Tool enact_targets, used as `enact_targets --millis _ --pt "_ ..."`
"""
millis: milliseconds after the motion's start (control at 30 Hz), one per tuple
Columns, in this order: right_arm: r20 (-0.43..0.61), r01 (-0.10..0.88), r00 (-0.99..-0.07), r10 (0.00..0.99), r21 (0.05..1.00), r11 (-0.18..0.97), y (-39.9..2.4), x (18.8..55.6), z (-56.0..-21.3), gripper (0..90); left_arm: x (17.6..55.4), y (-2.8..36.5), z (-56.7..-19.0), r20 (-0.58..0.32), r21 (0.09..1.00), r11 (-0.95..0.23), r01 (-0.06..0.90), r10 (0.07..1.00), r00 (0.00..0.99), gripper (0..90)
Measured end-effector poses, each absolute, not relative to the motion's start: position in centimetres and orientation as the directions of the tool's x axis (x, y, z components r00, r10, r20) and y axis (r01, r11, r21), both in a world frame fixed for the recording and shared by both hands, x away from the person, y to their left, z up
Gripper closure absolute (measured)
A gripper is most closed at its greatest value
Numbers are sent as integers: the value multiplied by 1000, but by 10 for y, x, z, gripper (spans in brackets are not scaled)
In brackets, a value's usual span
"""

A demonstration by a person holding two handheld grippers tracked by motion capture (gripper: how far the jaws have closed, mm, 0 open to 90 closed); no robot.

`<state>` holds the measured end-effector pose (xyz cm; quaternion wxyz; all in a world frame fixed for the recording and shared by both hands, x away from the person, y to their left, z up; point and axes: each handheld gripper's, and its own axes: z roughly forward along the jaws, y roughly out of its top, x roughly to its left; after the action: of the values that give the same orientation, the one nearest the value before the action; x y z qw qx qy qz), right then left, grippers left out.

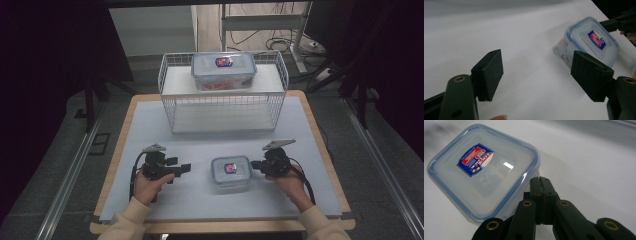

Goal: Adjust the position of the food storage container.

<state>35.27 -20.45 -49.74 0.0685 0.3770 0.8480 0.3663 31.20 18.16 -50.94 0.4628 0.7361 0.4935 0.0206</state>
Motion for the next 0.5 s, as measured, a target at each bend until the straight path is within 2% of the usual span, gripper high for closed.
enact_targets --millis 367,500 --pt "174 576 -733 658 674 463 -196 345 -497 894 312 182 -509 -430 701 -80 708 746 509 257" --pt "211 594 -712 669 689 415 -209 345 -493 893 311 183 -508 -425 704 -78 705 749 508 257"
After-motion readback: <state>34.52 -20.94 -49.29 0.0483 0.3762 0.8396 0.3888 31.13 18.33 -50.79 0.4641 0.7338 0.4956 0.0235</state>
